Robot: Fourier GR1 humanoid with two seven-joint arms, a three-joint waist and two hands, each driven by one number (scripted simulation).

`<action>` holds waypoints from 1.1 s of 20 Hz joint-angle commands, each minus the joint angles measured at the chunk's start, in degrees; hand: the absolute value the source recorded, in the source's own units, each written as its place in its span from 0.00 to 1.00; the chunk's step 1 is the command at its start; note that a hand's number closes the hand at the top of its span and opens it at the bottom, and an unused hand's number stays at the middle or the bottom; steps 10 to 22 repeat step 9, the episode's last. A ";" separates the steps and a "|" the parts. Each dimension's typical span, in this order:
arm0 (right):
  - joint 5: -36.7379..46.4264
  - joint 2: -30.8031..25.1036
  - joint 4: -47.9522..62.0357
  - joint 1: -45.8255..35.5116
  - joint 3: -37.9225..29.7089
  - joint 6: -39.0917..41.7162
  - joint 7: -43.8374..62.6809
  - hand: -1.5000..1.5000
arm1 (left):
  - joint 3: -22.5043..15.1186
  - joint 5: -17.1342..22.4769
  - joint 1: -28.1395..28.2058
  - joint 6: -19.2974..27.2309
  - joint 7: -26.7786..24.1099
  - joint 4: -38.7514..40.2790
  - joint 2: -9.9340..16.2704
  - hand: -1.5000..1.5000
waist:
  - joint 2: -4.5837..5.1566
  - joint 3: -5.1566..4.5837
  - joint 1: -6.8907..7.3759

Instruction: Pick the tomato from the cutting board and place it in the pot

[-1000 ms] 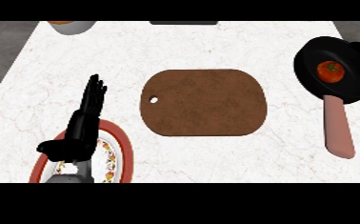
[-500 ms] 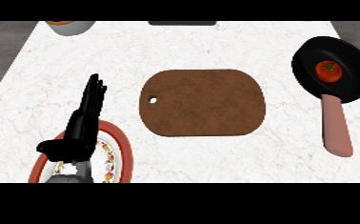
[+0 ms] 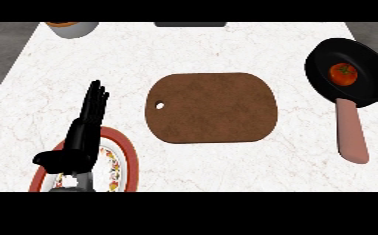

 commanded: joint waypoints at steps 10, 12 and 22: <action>-11.18 -2.64 -7.41 11.46 -3.38 -0.04 -0.70 0.00 | -1.34 -1.52 2.96 0.20 -0.28 -2.84 -1.32 0.50 | -0.06 0.00 -0.06; -11.18 -2.64 -7.41 11.46 -3.38 -0.04 -0.70 0.00 | -1.34 -1.52 2.96 0.20 -0.28 -2.84 -1.32 0.50 | -0.06 0.00 -0.06; -11.18 -2.64 -7.41 11.46 -3.38 -0.04 -0.70 0.00 | -1.34 -1.52 2.96 0.20 -0.28 -2.84 -1.32 0.50 | -0.06 0.00 -0.06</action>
